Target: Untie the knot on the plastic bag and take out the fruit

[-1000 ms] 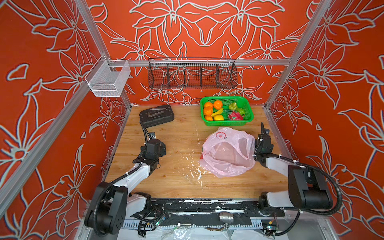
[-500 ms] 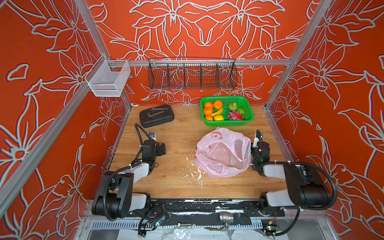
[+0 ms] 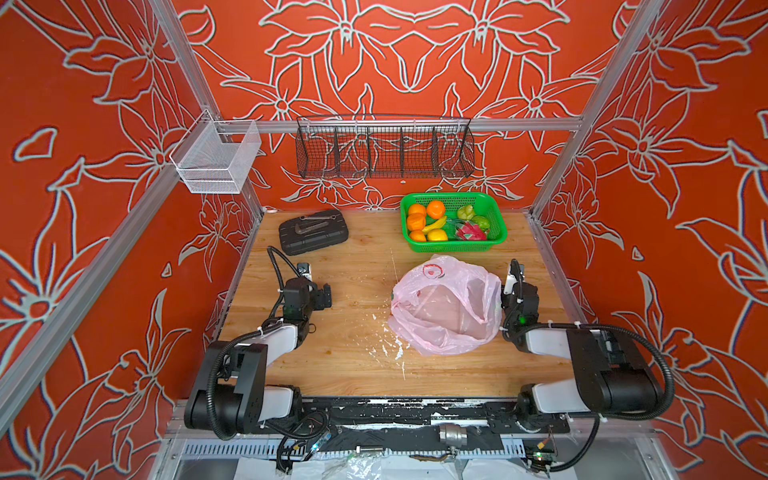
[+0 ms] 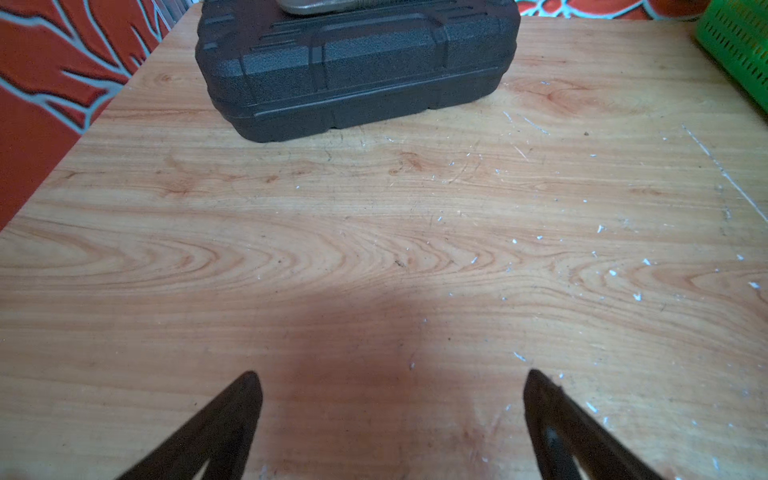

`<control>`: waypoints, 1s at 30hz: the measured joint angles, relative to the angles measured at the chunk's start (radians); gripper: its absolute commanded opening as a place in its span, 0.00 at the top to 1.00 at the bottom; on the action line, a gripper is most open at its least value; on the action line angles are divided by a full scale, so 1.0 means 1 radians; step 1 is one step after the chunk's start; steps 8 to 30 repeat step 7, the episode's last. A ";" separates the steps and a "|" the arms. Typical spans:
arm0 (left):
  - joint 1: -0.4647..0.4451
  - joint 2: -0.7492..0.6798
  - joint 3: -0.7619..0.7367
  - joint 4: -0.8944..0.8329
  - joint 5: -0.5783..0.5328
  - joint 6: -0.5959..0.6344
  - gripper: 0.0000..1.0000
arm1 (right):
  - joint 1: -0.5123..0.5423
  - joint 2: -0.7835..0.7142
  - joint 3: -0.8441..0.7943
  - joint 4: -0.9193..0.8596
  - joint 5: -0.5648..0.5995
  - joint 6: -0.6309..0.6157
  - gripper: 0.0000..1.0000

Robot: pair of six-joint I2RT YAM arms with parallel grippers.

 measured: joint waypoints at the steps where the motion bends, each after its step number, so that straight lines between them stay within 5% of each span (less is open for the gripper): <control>1: 0.000 0.000 0.000 0.000 0.000 0.000 0.03 | 0.001 0.000 0.000 0.000 0.002 -0.002 0.03; 30: 0.000 0.000 0.000 0.000 0.000 0.000 0.03 | 0.013 0.000 0.002 -0.006 0.011 -0.008 0.03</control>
